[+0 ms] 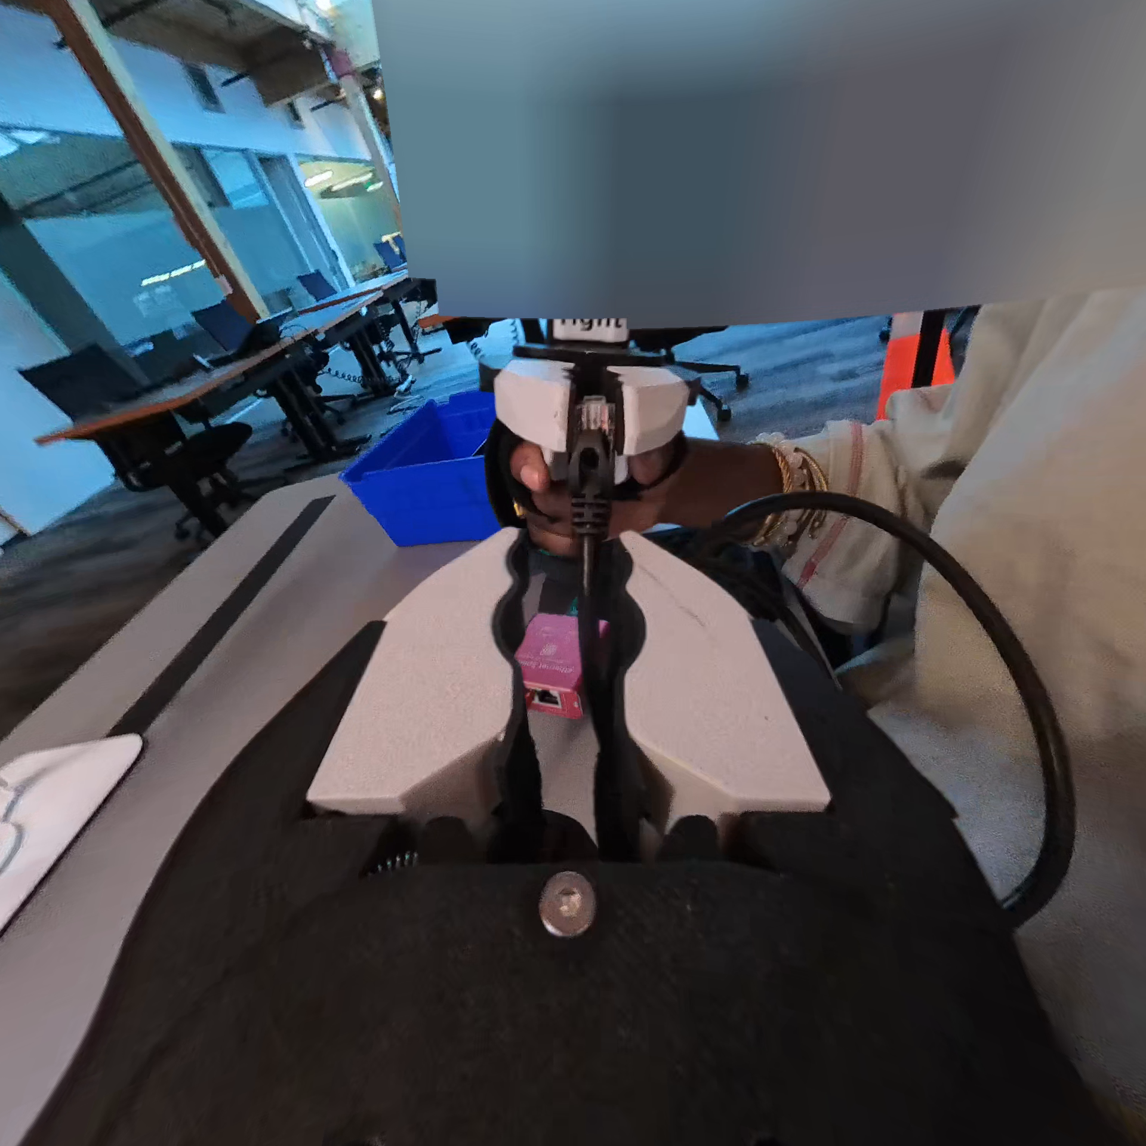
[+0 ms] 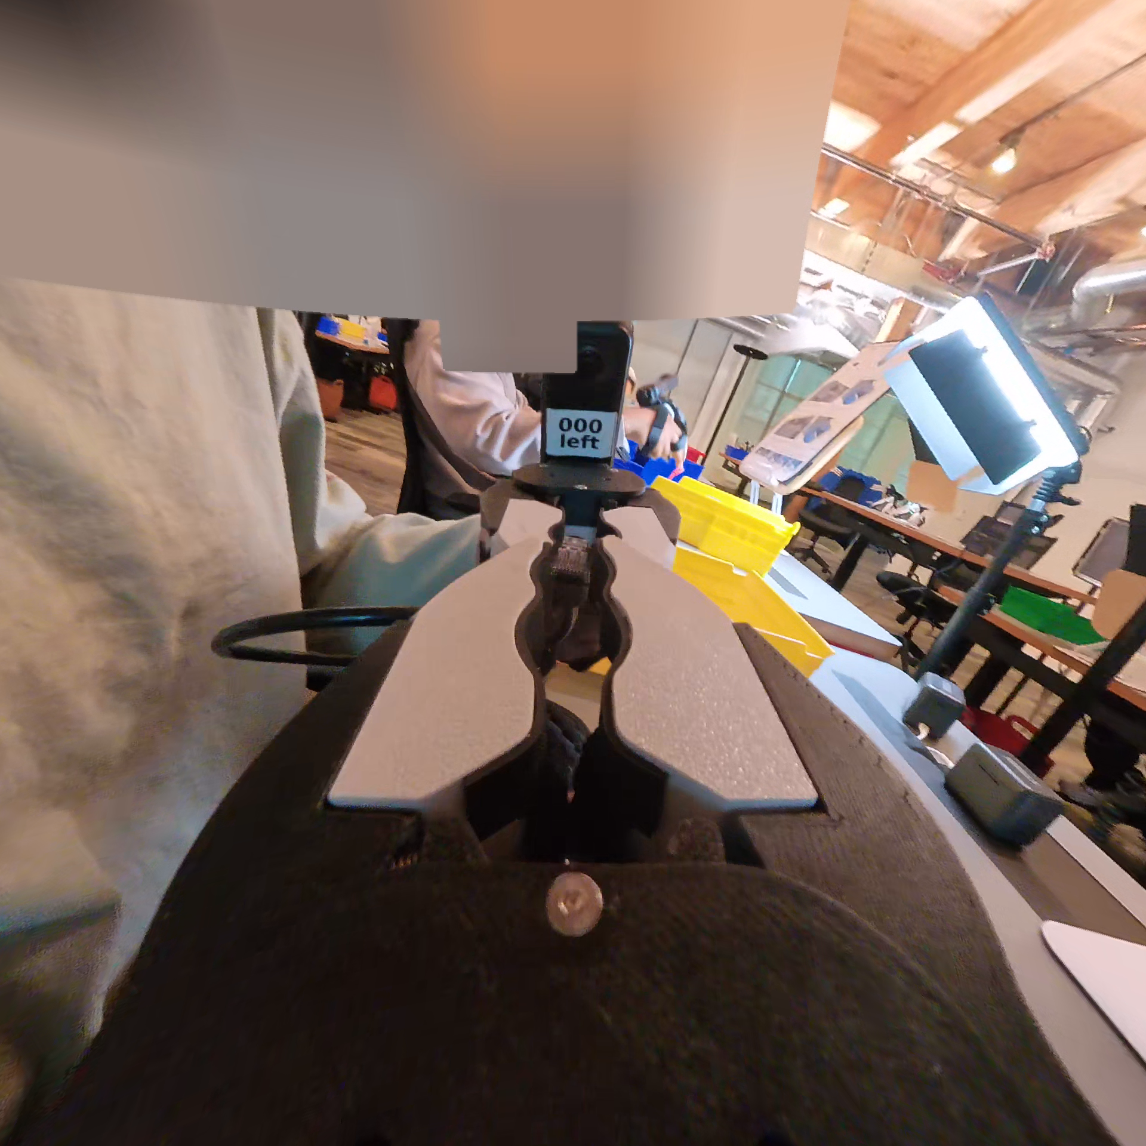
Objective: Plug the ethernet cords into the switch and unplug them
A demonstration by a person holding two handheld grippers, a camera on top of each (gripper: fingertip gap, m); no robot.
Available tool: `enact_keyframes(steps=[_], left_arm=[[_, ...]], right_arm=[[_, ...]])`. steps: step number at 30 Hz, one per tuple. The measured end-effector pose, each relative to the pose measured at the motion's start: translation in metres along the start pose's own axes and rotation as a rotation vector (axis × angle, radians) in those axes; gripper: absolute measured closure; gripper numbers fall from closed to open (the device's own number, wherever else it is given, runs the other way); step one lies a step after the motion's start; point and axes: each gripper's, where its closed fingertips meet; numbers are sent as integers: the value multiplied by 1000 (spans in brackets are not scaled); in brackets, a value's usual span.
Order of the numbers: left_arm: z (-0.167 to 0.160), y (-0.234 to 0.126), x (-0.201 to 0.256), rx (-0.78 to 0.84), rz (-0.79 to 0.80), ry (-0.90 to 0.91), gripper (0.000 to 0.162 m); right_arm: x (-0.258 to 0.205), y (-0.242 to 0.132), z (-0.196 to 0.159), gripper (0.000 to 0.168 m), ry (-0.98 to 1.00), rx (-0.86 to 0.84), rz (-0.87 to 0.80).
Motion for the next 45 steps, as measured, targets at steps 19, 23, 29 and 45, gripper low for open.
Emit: enact_keyframes(steps=[19,23,29,45], left_arm=[[-35,-10,2,-236,10,-10,157],[-70,-23,-4,-527,76,25,157],[-86,-60,-7,-753,62,-10,157],[-135,-6,-19,-951,-67,139,157]], right_arm=[[1,-5,-46,156,20,-174,-30],[3,-12,-84,138,130,-410,-57],[16,-89,-139,65,291,-903,-246],[5,-92,-185,90,346,-1121,-83]])
Point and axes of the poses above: each gripper's, where its closed fingertips meet, y out along the fingers, z out of its top, x = y × z across the jaws, and after that the axes turned 6 degrees about -x, right-handed
